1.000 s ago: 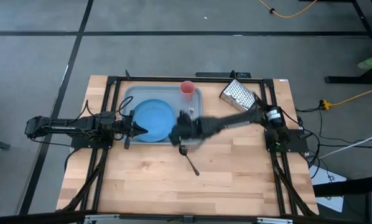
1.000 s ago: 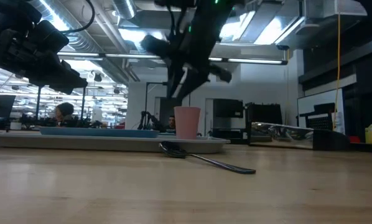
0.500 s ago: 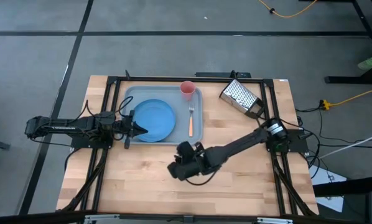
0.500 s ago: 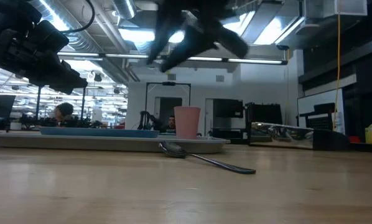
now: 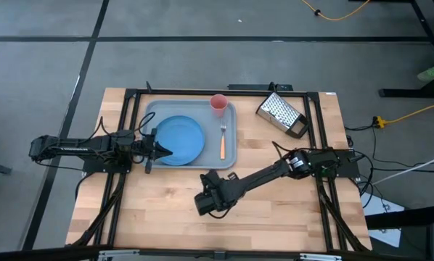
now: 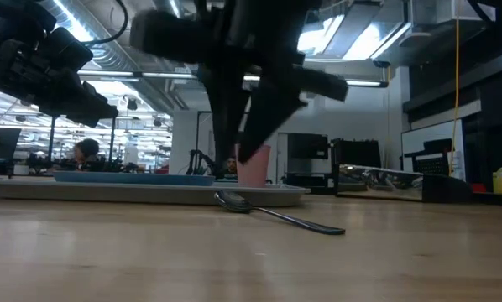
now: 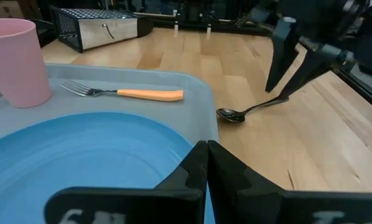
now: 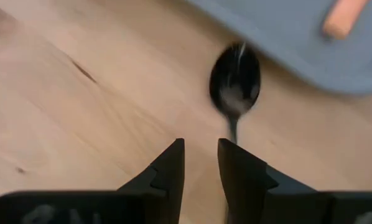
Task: Pick and place plate/cup/fork/spoon on tray
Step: Put the black spoon to the left of the orange fork on the serving tray
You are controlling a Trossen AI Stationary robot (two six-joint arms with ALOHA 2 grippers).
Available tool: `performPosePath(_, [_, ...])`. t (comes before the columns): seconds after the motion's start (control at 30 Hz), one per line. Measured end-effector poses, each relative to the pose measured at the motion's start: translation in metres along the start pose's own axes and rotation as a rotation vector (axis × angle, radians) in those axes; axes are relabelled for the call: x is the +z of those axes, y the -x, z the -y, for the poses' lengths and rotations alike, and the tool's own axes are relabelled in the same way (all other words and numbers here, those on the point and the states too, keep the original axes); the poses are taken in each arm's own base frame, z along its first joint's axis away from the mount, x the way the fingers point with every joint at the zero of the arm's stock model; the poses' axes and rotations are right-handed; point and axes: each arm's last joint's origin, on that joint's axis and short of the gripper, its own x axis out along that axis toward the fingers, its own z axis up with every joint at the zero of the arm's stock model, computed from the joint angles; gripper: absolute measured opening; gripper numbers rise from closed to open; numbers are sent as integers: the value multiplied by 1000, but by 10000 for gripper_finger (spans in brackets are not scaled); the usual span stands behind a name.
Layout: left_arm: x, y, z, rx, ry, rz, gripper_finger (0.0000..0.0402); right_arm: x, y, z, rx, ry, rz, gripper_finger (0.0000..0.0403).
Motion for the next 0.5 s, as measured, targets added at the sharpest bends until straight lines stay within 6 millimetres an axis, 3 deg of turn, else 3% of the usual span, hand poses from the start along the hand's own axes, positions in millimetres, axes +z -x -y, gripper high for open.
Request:
performPosePath(0.27, [0,0,0,0,0,-1,0,-16,-17,9,-96,62,-62,101])
performPosePath(0.5, [0,0,0,0,0,-1,0,-17,-30,10,-43,119,-145,101])
